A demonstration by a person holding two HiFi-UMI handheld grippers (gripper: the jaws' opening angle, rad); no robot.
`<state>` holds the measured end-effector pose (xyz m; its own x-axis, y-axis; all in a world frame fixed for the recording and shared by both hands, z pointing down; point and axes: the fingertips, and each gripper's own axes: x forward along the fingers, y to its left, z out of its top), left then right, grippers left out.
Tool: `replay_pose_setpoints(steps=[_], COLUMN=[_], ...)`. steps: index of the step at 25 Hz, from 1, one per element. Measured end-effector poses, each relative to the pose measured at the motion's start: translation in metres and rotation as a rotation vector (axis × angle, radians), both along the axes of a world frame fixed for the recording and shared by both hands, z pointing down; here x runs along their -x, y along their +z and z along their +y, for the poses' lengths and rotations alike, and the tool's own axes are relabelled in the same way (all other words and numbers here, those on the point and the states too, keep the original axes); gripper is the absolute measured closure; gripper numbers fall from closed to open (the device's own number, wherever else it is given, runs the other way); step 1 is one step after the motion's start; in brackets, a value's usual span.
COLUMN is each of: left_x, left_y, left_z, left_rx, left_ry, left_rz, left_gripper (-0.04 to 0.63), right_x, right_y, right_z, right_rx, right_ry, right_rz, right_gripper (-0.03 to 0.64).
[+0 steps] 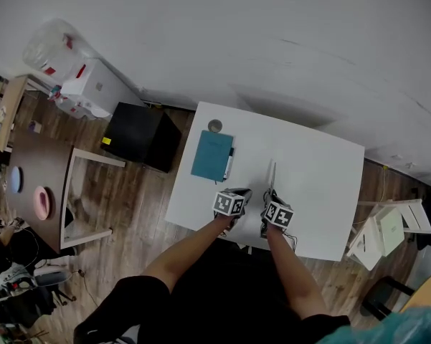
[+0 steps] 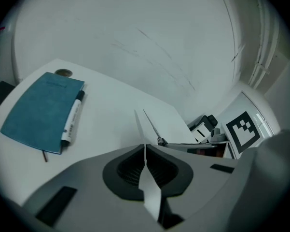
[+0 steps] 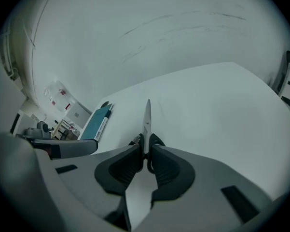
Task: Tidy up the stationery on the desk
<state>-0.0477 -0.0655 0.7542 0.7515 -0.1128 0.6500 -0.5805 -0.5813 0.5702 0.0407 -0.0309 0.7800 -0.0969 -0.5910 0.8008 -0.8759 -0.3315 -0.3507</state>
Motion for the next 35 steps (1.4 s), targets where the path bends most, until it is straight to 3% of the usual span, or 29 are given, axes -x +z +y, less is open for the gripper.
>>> replay_pose_setpoints(steps=[15, 24, 35], left_x=[0.106, 0.137, 0.153], left_y=[0.025, 0.034, 0.041], left_z=[-0.058, -0.072, -0.079], left_rx=[0.008, 0.043, 0.067], left_ry=[-0.061, -0.068, -0.084], left_rz=[0.010, 0.018, 0.024], left_gripper=[0.574, 0.574, 0.574], right_x=[0.122, 0.141, 0.138], right_y=[0.008, 0.022, 0.033], right_z=[-0.081, -0.096, -0.096], right_rx=[0.017, 0.053, 0.087], right_ry=[-0.094, -0.025, -0.029], right_rz=[0.070, 0.079, 0.140], right_gripper=[0.526, 0.526, 0.526])
